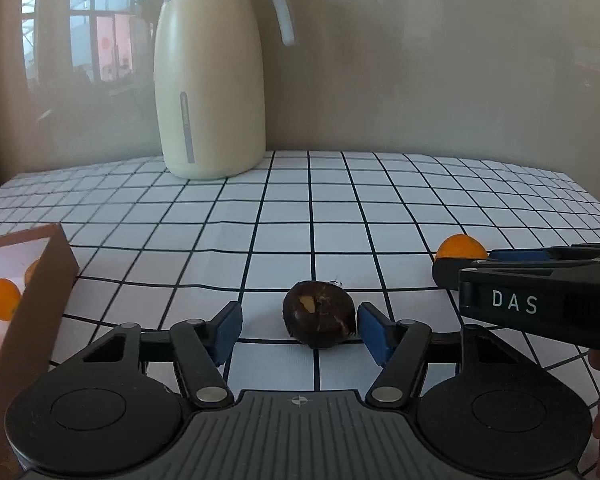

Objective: Organize fruits
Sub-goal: 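Grasp the dark round fruit with the left gripper while the right gripper grasps the orange, then carry the dark fruit and the orange over the cardboard box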

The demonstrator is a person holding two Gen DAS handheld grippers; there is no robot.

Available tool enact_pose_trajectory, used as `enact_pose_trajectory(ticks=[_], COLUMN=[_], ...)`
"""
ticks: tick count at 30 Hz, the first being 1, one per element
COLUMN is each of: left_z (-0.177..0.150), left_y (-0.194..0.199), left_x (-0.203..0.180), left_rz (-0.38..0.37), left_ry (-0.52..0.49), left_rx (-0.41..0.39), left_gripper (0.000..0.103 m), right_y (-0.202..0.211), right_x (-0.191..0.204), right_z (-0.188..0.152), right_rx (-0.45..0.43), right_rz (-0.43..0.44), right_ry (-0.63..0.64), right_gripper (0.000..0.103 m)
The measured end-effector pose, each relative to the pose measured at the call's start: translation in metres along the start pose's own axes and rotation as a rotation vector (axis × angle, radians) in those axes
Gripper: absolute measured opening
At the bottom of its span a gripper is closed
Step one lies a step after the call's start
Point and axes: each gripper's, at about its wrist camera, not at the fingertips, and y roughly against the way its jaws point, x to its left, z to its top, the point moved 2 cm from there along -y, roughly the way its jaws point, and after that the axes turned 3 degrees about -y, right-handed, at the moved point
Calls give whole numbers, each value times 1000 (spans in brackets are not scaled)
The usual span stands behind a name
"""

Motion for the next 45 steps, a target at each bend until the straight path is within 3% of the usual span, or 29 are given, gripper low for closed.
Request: enact_pose_trajectory(ticks=[5, 7, 9, 24, 36, 45], left_z=[2, 3, 3, 0, 0, -26], left_y=[-5, -6, -4, 16, 70, 123], left_x=[-1, -1, -4, -2, 2, 17], left_rz=[1, -4, -17, -29, -56, -63], left_ry=[-8, -10, -22, -40, -66, -77], left_rx=[9, 6, -1, -21, -88, -118], left_gripper=[62, 55, 37, 36, 36, 36], right_y=[-11, -14, -14, 11, 64, 117], right_x=[-2, -3, -2, -3, 4, 17], right_z=[1, 1, 2, 2, -9, -22], right_rx=[21, 23, 24, 3, -45, -68], right_rz=[-14, -8, -4, -26, -43, -53], right_ry=[-5, -12, -5, -20, -31, -13], right_gripper=[38, 35, 30, 29, 29, 29])
